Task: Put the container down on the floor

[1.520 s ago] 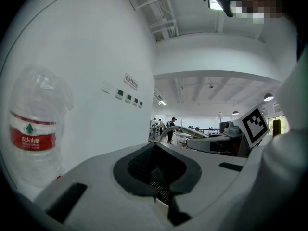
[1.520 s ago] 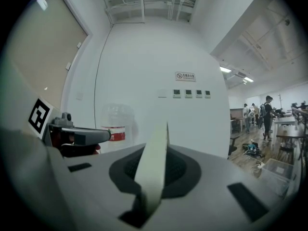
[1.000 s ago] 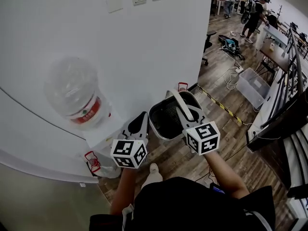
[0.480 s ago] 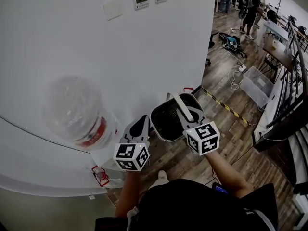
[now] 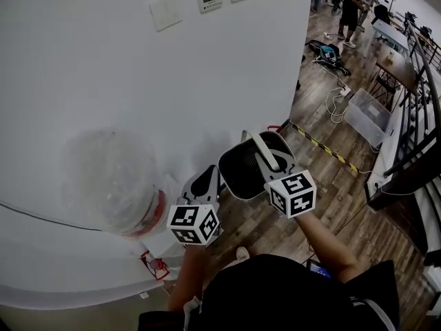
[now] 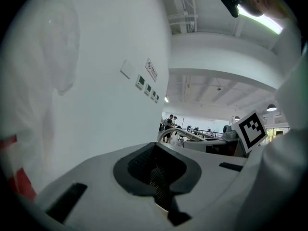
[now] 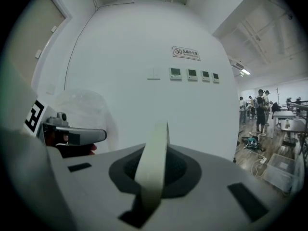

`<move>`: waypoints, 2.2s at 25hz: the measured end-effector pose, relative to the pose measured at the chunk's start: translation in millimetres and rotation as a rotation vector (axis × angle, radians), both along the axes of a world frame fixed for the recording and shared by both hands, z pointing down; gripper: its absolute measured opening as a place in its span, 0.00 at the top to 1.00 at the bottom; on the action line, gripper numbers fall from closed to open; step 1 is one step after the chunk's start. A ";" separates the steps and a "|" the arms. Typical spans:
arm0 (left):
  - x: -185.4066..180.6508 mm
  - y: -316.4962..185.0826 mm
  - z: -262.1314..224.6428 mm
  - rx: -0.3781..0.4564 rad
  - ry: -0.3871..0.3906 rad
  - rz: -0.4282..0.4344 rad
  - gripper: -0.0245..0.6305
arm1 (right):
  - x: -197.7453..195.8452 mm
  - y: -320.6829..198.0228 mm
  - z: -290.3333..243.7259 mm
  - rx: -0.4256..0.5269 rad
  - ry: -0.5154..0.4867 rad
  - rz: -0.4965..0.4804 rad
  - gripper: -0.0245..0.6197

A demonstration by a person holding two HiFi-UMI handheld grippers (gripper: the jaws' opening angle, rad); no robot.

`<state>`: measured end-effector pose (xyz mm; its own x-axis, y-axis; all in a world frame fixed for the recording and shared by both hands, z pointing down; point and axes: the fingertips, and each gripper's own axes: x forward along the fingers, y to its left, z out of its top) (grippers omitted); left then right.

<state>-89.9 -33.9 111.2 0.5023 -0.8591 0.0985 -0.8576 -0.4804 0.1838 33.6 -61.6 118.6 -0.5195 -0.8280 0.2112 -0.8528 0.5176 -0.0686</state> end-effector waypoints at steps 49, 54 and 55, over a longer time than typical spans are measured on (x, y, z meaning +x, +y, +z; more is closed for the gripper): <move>-4.7 -105.4 155.2 -0.376 0.139 -0.191 0.94 | -41.8 -113.5 142.2 -0.299 0.136 -0.209 0.91; -13.7 -110.9 195.9 -0.461 0.162 -0.203 0.94 | -49.4 -123.4 181.2 -0.375 0.167 -0.205 0.91; -13.9 -113.3 204.4 -0.473 0.159 -0.204 0.94 | -49.9 -126.1 191.0 -0.389 0.173 -0.206 0.91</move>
